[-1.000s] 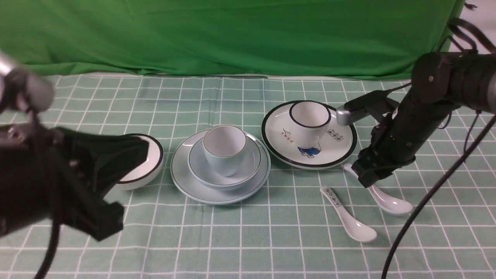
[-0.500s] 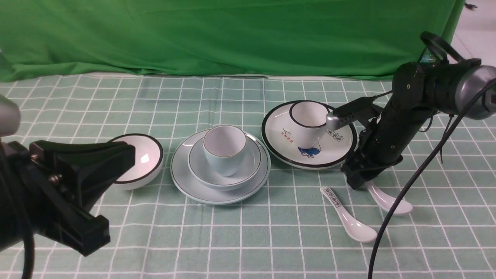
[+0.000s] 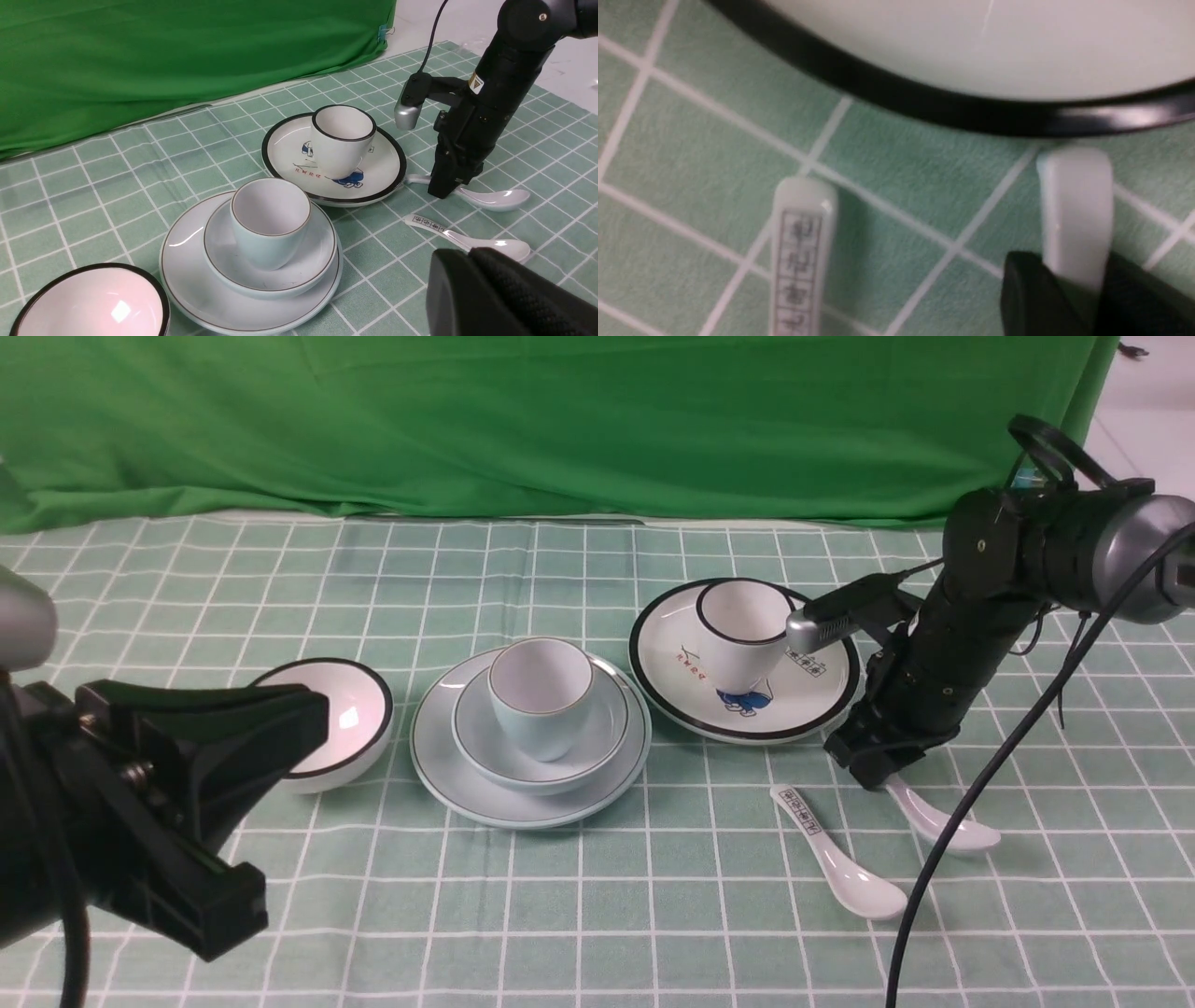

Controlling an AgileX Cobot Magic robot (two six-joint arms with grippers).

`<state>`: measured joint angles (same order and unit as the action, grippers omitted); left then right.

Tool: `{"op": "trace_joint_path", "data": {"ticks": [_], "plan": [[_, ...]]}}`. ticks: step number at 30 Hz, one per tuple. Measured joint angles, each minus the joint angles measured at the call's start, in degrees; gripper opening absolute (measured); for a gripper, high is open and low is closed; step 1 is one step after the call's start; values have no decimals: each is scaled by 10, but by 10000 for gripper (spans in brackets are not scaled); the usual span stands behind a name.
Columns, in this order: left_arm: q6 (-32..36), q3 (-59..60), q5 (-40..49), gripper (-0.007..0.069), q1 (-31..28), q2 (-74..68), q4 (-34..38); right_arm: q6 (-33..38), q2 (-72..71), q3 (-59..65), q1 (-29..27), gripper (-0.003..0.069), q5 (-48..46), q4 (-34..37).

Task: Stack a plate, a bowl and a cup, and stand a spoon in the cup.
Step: Use the right arm to grab a blue soup spoon, then use the right arm to put the blue soup spoon into the blue teacup in the middle

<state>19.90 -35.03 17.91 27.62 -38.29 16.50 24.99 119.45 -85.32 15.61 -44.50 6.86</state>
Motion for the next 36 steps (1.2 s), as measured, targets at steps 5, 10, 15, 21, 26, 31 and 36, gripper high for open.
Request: {"op": "trace_joint_path", "data": {"ticks": [5, 10, 15, 21, 26, 31, 36], "plan": [[15, 0, 2, 9, 0, 1, 0, -16, -56, 6, 1, 167, -65, 8], [20, 0, 2, 9, 0, 1, 0, 2, -168, 65, 18, 167, -38, 87], [22, 0, 2, 9, 0, 1, 0, 113, -276, 188, 112, 167, 218, 264], [27, 0, 2, 9, 0, 1, 0, 164, -283, 257, 264, 167, 582, 319], [40, 0, 2, 9, 0, 1, 0, 54, -232, 254, 327, 167, 778, 198], [42, 0, 2, 9, 0, 1, 0, -135, -170, 248, 313, 167, 904, 31], [43, 0, 2, 9, 0, 1, 0, -258, -112, 222, 279, 167, 952, -60]]}}
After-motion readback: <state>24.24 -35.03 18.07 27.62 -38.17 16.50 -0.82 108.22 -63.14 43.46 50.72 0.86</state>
